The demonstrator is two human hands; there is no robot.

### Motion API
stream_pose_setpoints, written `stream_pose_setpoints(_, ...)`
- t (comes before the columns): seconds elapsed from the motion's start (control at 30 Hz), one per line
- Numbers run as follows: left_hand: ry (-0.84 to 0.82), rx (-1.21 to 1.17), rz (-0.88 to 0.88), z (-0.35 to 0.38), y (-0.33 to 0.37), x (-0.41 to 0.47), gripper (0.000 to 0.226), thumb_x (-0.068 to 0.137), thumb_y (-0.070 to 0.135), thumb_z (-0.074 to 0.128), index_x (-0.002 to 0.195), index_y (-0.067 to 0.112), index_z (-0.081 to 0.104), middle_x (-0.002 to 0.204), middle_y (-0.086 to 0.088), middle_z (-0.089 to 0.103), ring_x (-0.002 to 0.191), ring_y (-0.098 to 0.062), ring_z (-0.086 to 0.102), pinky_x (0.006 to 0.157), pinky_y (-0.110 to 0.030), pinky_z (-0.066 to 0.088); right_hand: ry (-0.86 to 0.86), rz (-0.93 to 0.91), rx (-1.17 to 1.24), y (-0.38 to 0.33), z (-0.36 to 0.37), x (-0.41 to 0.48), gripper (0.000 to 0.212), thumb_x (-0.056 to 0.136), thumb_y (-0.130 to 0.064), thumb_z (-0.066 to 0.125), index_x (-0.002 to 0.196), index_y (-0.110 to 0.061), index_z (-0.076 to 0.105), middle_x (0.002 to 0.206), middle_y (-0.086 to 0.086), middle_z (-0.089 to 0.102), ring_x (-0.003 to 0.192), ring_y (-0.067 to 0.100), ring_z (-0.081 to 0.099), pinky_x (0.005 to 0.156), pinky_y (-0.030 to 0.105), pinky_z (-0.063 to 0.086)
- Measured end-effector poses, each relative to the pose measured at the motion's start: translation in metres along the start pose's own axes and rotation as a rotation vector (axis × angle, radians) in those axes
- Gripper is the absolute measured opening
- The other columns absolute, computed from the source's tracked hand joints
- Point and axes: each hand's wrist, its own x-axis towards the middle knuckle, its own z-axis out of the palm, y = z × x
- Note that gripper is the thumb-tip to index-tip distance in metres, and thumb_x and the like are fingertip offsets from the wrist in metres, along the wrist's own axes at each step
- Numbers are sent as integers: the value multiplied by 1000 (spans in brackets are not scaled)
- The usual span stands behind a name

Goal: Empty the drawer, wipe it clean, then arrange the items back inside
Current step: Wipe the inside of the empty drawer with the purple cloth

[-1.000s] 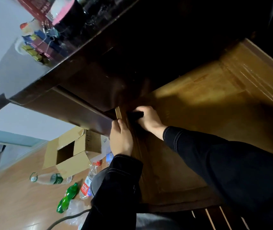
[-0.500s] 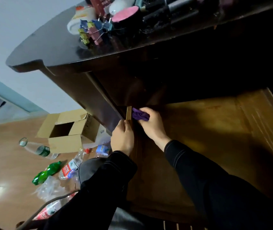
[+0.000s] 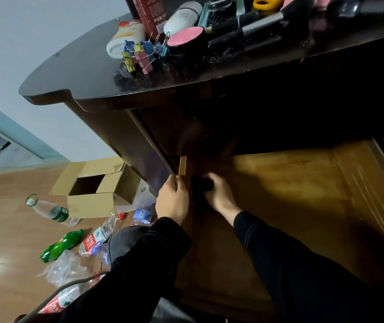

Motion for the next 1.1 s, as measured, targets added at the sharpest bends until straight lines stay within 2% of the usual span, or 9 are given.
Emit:
stream_pose_setpoints(0.17, 6, -10, 5, 2, -2, 2, 31, 104, 39, 33, 84, 23, 51, 84, 5, 61, 83, -18, 59, 70, -33, 36, 121, -154, 122, -26, 4, -1, 38, 89, 1, 65, 120, -20, 65, 113, -2, 69, 108, 18, 64, 93, 35, 55)
stream_pose_setpoints(0.27, -26, 56, 59, 0, -5, -2, 29, 105, 39, 32, 85, 24, 48, 87, 3, 59, 84, -19, 57, 73, -32, 35, 46, -123, 8, -13, 6, -13, 41, 90, 4, 61, 125, -16, 61, 121, 2, 67, 115, 21, 63, 99, 39, 52)
stream_pose_setpoints(0.43, -102, -45, 62, -4, -26, -20, 32, 106, 42, 31, 120, 29, 56, 104, 6, 61, 95, -12, 56, 84, -28, 37, 46, -54, 33, -25, -2, -1, 38, 91, -1, 63, 122, -22, 62, 109, -7, 63, 110, 18, 63, 91, 30, 52)
stream_pose_setpoints(0.53, -69, -45, 68, -3, -28, -23, 26, 106, 40, 32, 108, 32, 56, 90, 11, 61, 83, -4, 56, 73, -24, 37, 90, -176, 13, -22, 8, -9, 45, 91, -4, 65, 132, -21, 57, 126, -2, 62, 115, 13, 58, 93, 26, 50)
stream_pose_setpoints(0.63, -73, -47, 60, -5, -24, -23, 20, 106, 39, 33, 102, 35, 53, 86, 18, 56, 80, 6, 51, 70, -20, 36, -14, -26, -104, -7, 6, -12, 49, 93, 2, 61, 138, -13, 51, 137, 7, 58, 126, 22, 56, 106, 39, 48)
stream_pose_setpoints(0.7, -73, -62, 51, -5, -25, -22, 20, 106, 39, 34, 105, 34, 53, 89, 16, 56, 82, 8, 50, 76, -25, 36, -45, 48, -64, -11, -2, -6, 45, 93, 3, 59, 134, -14, 55, 131, 7, 62, 122, 25, 59, 104, 41, 50)
stream_pose_setpoints(0.87, -53, -45, 23, -3, -25, -21, 22, 106, 38, 35, 102, 31, 55, 84, 16, 57, 79, 3, 53, 65, -19, 35, 75, -178, 78, -27, 8, -20, 46, 92, -2, 64, 133, -21, 54, 130, -2, 57, 117, 10, 55, 91, 20, 49)
stream_pose_setpoints(1.0, -87, -73, 10, -5, -25, -21, 25, 107, 38, 34, 109, 28, 56, 91, 12, 57, 83, 2, 52, 75, -25, 35, -41, 16, -21, -14, 2, -21, 48, 93, 6, 58, 137, -12, 50, 137, 9, 56, 128, 25, 54, 107, 41, 48)
stream_pose_setpoints(1.1, -83, -59, -6, -4, -25, -21, 22, 107, 39, 33, 108, 32, 54, 89, 17, 56, 80, 5, 52, 67, -17, 34, -13, -12, 73, -25, -2, -13, 45, 93, 3, 59, 133, -16, 56, 129, 5, 61, 120, 21, 59, 99, 34, 52)
